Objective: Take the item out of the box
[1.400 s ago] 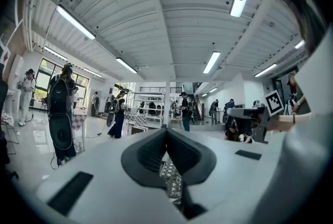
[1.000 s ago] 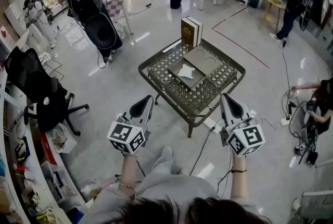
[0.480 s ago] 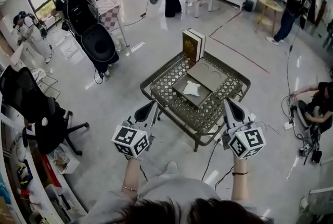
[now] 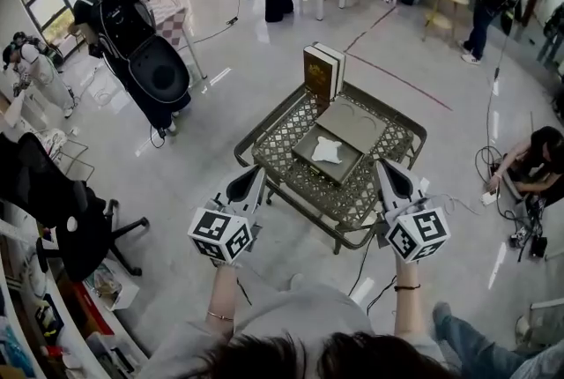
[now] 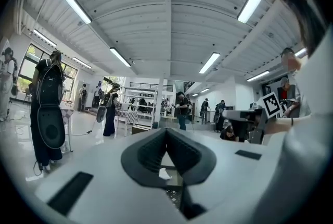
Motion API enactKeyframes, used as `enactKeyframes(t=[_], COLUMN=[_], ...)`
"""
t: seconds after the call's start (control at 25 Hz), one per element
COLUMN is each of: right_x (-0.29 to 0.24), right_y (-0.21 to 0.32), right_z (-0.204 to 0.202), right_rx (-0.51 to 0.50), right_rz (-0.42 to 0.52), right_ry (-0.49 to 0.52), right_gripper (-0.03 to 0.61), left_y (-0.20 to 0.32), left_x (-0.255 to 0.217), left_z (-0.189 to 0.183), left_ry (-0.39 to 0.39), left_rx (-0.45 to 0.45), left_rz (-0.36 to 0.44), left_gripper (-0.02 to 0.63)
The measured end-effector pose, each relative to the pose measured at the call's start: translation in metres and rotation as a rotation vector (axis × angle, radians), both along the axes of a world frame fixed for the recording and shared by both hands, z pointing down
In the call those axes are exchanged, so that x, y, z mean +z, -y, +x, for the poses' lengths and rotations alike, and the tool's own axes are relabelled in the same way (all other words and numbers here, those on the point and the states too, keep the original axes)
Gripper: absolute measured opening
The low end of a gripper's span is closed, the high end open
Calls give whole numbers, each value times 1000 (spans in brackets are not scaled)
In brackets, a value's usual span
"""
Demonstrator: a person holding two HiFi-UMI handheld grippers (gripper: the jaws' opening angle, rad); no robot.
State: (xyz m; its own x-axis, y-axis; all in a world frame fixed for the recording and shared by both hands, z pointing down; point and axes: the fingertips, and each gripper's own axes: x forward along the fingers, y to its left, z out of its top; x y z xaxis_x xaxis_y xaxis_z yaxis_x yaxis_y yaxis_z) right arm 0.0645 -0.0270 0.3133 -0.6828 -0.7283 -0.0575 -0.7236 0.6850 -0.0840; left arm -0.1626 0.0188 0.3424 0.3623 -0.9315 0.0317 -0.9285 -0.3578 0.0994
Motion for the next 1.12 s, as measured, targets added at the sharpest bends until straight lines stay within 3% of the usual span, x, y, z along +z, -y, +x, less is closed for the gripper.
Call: enactKeyframes(t=[0.4, 1.12], right_x=[18, 62], right_y=[38, 172], right_z=[-8, -25], right_rx=[29, -45], right_rz=[-61, -186], right_ry=[-11, -25], right_gripper=[20, 20], left_y=[39, 181], left_x=[23, 62], left_z=[-10, 5], left_ry=[-22, -55], left_rx=[23, 54], left_rz=[-66, -173], left_gripper=[17, 17])
